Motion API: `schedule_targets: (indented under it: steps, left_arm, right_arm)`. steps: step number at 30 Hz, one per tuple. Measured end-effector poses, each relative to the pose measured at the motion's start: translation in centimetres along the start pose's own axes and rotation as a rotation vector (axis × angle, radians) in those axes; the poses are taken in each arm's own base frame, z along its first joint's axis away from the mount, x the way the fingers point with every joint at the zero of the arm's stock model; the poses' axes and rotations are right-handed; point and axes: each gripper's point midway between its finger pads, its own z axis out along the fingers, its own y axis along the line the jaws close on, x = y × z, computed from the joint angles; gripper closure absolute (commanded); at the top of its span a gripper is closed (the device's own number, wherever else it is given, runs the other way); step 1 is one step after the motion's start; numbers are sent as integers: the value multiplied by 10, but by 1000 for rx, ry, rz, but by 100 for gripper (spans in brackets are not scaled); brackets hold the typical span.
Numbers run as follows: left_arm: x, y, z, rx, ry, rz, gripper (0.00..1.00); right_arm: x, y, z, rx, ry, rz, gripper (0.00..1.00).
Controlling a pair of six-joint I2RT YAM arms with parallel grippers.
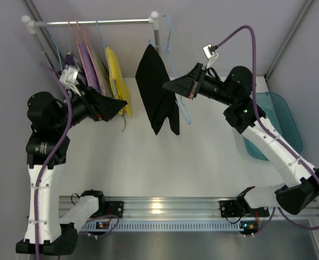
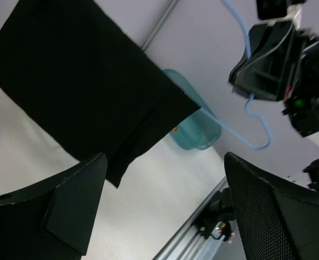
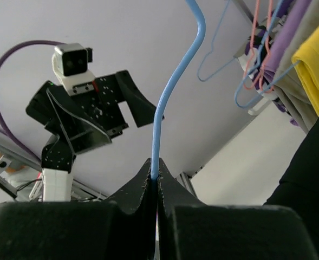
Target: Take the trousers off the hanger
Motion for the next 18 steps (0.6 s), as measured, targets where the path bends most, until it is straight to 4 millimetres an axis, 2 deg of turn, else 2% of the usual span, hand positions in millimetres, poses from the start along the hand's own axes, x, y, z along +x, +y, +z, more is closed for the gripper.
schedule_targets:
  steps: [4,10,12,18]
  left_arm:
    - [-15,-7,16,86,-32,-100,11]
    - [-29,-2,42,139,-51,-204,13]
    - [-28,-1,56,154,-39,-245,13]
    - [-4,-1,103,196,60,-366,14]
  right_arm:
    - [15,-15,-14,68,4,8,100]
    - [32,-44,-23,166,12,22,100]
    - [32,-49,-24,189,7,19,100]
    - [26,-53,-25,220,-26,-4,100]
